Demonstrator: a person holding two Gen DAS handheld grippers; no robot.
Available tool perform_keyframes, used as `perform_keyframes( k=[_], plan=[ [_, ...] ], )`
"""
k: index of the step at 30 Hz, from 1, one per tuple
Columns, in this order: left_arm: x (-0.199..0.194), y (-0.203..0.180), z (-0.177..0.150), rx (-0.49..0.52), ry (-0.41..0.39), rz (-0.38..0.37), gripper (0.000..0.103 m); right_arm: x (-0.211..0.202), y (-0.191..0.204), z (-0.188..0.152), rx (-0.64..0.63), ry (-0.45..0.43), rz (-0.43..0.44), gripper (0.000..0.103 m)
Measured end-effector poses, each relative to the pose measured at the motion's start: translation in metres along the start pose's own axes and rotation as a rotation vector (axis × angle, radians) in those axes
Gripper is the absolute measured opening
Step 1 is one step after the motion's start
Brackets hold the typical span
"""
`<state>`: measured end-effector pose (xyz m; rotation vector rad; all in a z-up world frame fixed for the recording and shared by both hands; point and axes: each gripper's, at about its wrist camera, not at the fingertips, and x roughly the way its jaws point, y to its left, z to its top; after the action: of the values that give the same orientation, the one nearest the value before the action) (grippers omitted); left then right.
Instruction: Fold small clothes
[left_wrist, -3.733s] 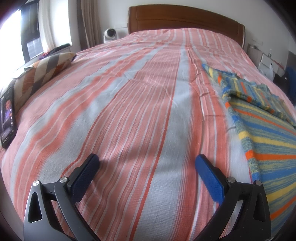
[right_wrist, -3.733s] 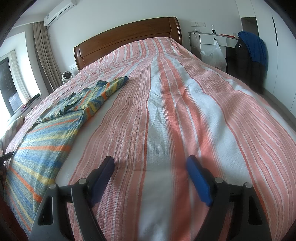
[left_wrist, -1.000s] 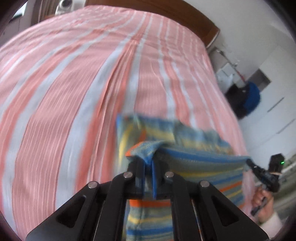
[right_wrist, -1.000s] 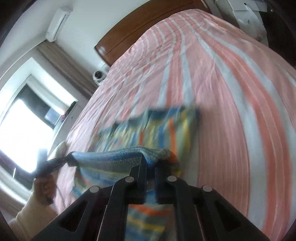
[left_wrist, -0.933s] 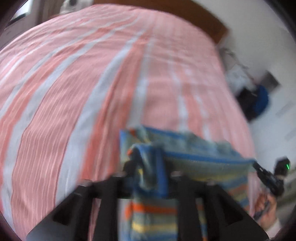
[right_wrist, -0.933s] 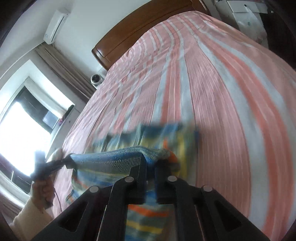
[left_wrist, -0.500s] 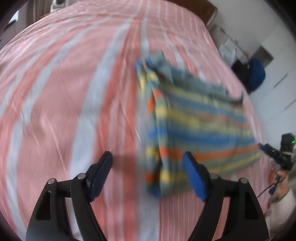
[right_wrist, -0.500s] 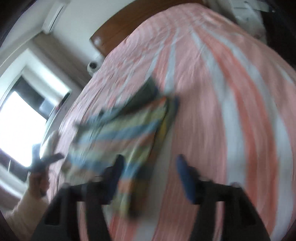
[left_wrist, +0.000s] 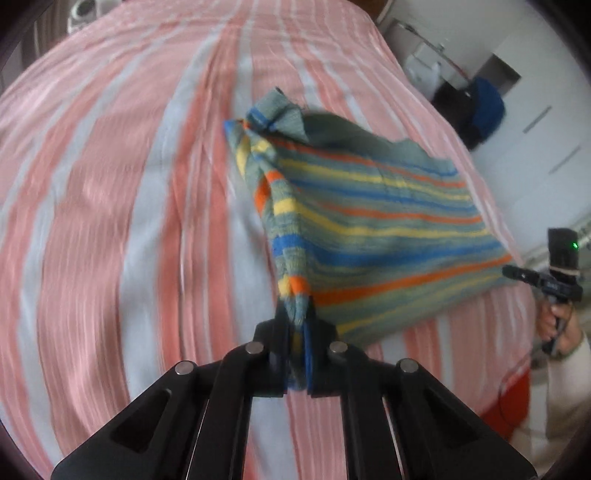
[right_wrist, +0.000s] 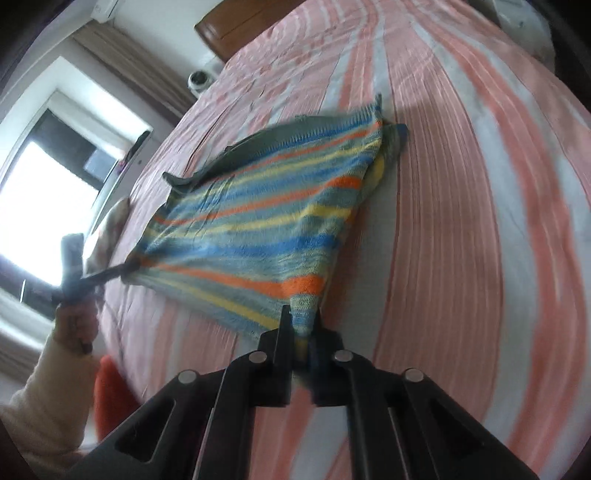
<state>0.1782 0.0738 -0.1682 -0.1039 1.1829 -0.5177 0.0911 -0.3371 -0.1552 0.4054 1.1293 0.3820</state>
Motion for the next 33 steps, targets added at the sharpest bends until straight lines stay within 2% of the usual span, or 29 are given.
perform_keyframes(
  k=[3, 6, 7, 9, 10, 11, 13, 16, 18, 20, 24, 33],
  plan=[
    [0.015, -0.004, -0.034, -0.001, 0.071, 0.003, 0.006, 0.002, 0.002, -0.038, -0.007, 0.059, 0.001, 0.006],
    [0.015, -0.007, -0.052, 0.016, 0.034, 0.045, 0.017, 0.013, -0.007, -0.068, -0.011, 0.07, -0.033, 0.008],
    [0.007, -0.007, -0.054, -0.004, 0.011, 0.056, 0.02, 0.011, -0.013, -0.073, 0.02, 0.038, -0.01, 0.014],
    [-0.012, -0.011, -0.055, -0.008, -0.053, 0.098, 0.041, 0.0, -0.02, -0.072, 0.067, -0.002, 0.0, 0.029],
    [-0.025, -0.016, -0.057, 0.005, -0.099, 0.13, 0.047, -0.012, -0.023, -0.074, 0.08, -0.048, -0.013, 0.045],
    [-0.034, -0.023, -0.059, 0.025, -0.144, 0.161, 0.056, -0.021, -0.024, -0.074, 0.079, -0.079, -0.031, 0.056],
    [-0.044, -0.042, -0.058, 0.066, -0.209, 0.203, 0.061, -0.034, -0.025, -0.074, 0.071, -0.127, -0.073, 0.057],
    [-0.037, -0.071, -0.052, 0.131, -0.243, 0.227, 0.07, -0.045, -0.03, -0.074, 0.085, -0.167, -0.097, 0.057],
    [-0.025, -0.1, -0.051, 0.2, -0.257, 0.273, 0.079, -0.046, -0.023, -0.074, 0.085, -0.184, -0.112, 0.057],
    [-0.016, -0.118, -0.052, 0.231, -0.258, 0.332, 0.079, -0.047, -0.021, -0.078, 0.077, -0.205, -0.13, 0.057],
    [-0.005, -0.137, -0.046, 0.204, -0.253, 0.341, 0.079, -0.045, -0.012, -0.084, 0.059, -0.229, -0.125, 0.057],
    [0.003, -0.168, -0.045, 0.259, -0.266, 0.434, 0.079, -0.047, -0.014, -0.091, 0.051, -0.242, -0.12, 0.057]
  ],
)
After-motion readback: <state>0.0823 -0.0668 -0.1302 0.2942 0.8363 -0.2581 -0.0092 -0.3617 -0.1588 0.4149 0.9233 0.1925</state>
